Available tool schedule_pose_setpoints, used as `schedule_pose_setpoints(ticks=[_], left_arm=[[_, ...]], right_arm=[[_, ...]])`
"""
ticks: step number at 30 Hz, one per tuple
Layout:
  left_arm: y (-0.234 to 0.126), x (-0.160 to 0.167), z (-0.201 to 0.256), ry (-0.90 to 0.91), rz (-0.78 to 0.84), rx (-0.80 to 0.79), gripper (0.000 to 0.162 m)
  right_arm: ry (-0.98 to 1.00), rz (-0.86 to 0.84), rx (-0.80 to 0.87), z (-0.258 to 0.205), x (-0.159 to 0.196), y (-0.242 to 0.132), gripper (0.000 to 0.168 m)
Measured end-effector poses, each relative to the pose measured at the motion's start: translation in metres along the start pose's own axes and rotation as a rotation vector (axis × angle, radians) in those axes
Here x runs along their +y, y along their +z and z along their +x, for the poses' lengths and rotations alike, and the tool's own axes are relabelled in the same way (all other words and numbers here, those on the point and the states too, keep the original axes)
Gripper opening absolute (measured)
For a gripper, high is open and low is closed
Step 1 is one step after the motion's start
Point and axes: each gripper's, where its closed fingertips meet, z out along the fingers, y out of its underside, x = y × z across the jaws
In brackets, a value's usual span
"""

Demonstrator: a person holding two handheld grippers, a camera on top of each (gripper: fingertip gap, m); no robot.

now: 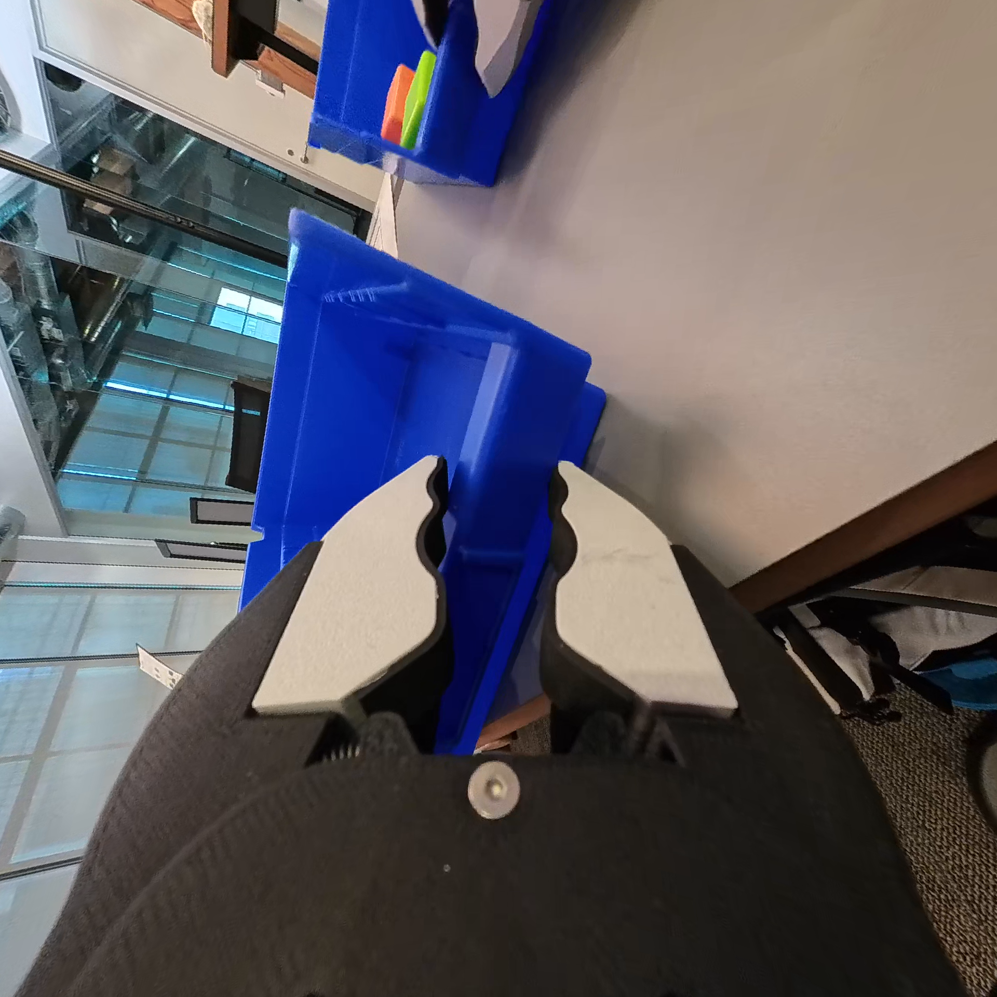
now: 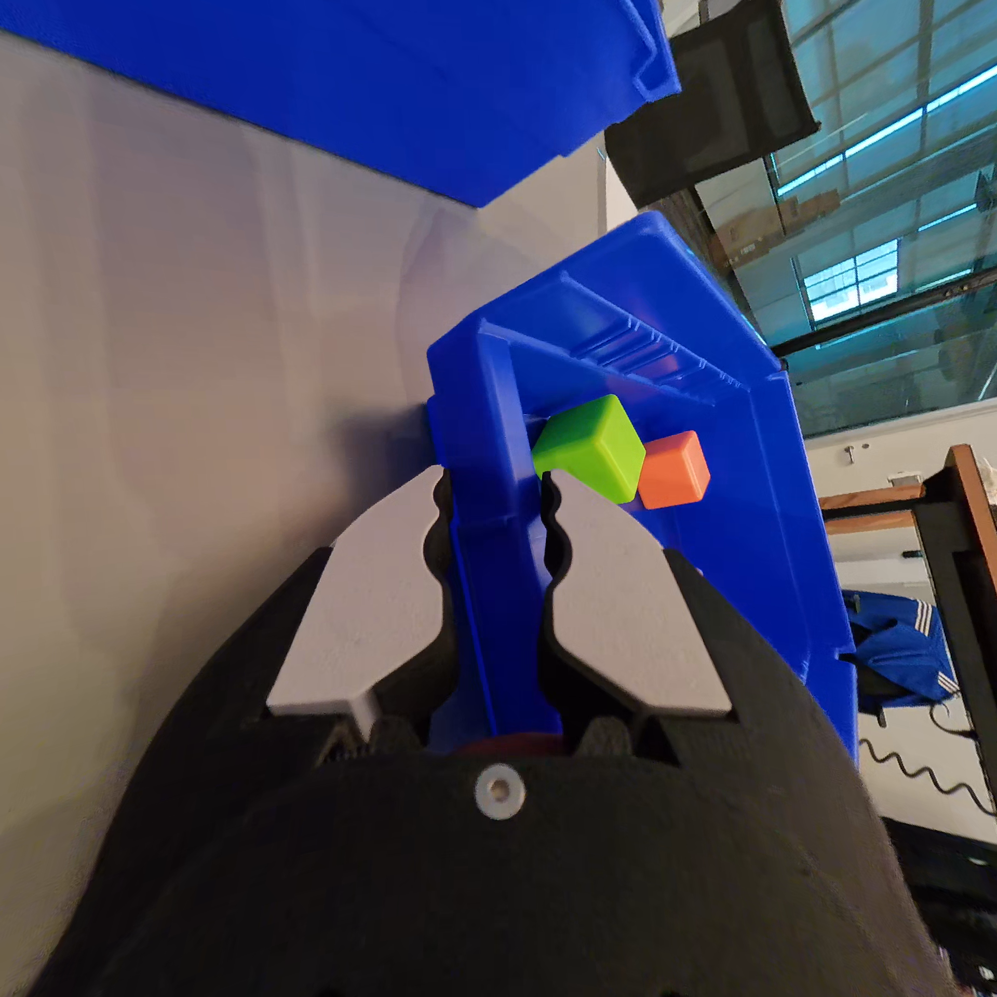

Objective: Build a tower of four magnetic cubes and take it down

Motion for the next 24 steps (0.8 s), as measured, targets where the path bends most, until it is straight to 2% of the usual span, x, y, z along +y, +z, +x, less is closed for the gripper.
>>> schedule_pose_setpoints(ticks=[11, 24], left_arm=[[0.001, -0.002, 0.000, 0.001, 0.011, 0.006, 0.035], [0.001, -0.003, 0.000, 0.003, 0.023, 0.012, 0.035]], right_arm=[[0.053, -0.083, 0.054, 0.031, 0.001, 0.051, 0.032], [0.090, -0.157, 0.113, 0.059, 0.006, 0.093, 0.032]])
